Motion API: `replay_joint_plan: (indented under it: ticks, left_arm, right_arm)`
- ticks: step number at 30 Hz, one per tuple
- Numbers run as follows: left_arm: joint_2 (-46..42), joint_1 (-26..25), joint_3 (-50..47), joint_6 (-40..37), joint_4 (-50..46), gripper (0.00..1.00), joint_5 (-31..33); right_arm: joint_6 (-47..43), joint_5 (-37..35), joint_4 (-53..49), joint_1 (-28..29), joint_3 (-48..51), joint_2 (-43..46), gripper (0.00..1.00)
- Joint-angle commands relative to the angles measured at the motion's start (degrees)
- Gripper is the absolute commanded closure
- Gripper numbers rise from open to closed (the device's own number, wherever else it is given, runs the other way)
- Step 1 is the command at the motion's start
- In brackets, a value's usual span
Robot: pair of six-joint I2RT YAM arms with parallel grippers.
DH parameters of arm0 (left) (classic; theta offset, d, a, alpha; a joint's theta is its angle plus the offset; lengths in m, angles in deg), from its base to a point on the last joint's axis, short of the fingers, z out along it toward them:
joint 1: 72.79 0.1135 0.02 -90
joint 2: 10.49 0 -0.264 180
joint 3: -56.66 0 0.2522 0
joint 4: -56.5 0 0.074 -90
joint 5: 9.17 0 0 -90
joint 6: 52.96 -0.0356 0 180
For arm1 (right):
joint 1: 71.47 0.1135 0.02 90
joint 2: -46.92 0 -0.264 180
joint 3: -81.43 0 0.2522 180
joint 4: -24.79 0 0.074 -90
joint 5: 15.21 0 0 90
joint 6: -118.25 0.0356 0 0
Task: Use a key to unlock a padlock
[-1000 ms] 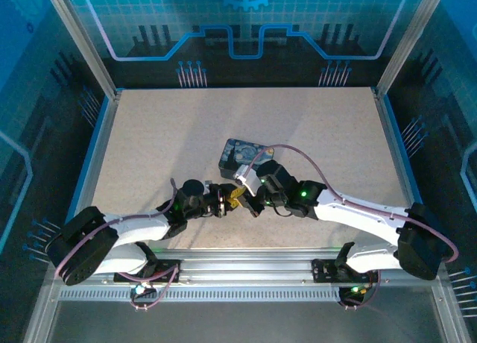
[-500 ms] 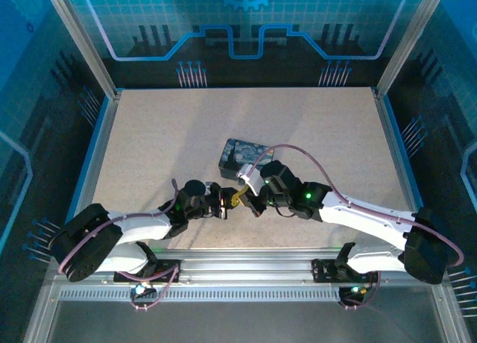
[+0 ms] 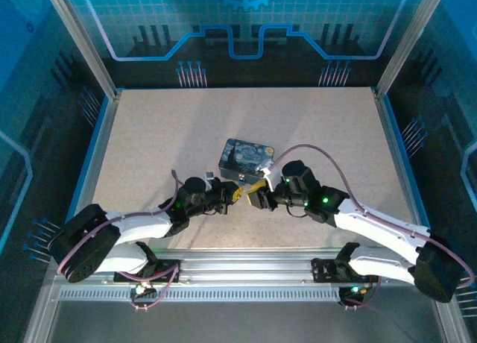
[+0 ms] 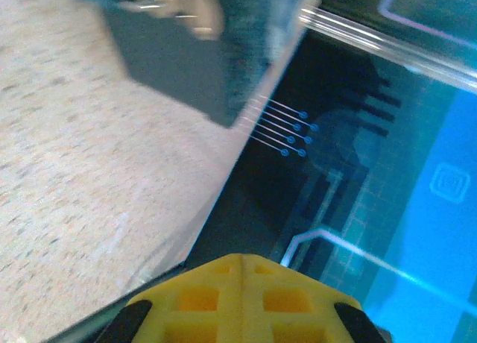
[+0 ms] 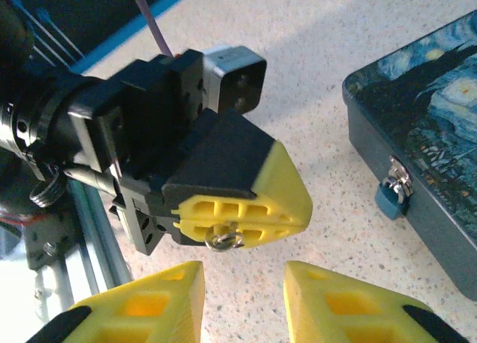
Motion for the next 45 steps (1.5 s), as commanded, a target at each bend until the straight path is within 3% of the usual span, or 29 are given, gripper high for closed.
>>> replay_joint_plan:
  ticks: [1,6,11,21,40,45]
  left_arm:
    - [-6.32,-1.27,3.58,-19.03,-2.42,1.00,5.63]
    - [-11.46,-3.50,5.47,-33.24,-3.68,1.00,9.02]
    - [-12.14,-5.34,7.60,-41.11,-2.13,1.00,9.14]
    - [-10.33,-7.75,10.09,-44.12,-1.90,1.00,10.90]
    - [-10.24,-8.04,9.70,-43.20,-1.65,1.00,12.99]
    - [-10.23,-8.03,9.66,-43.34,-1.84,1.00,12.84]
  right_arm:
    - [11.40,9.04,13.07,-4.01,4.95,4.26,0.55]
    - [21.78,10.62,26.64,-6.58,10.97,7.37,0.43]
    - [27.96,11.83,37.06,-6.56,13.28,7.04,0.33]
    - [29.78,9.88,41.23,-3.80,12.96,4.53,0.31]
    - [31.52,9.24,43.87,-0.92,11.39,-0.91,0.65]
    - [31.53,9.59,43.87,-0.59,10.63,-1.98,0.79]
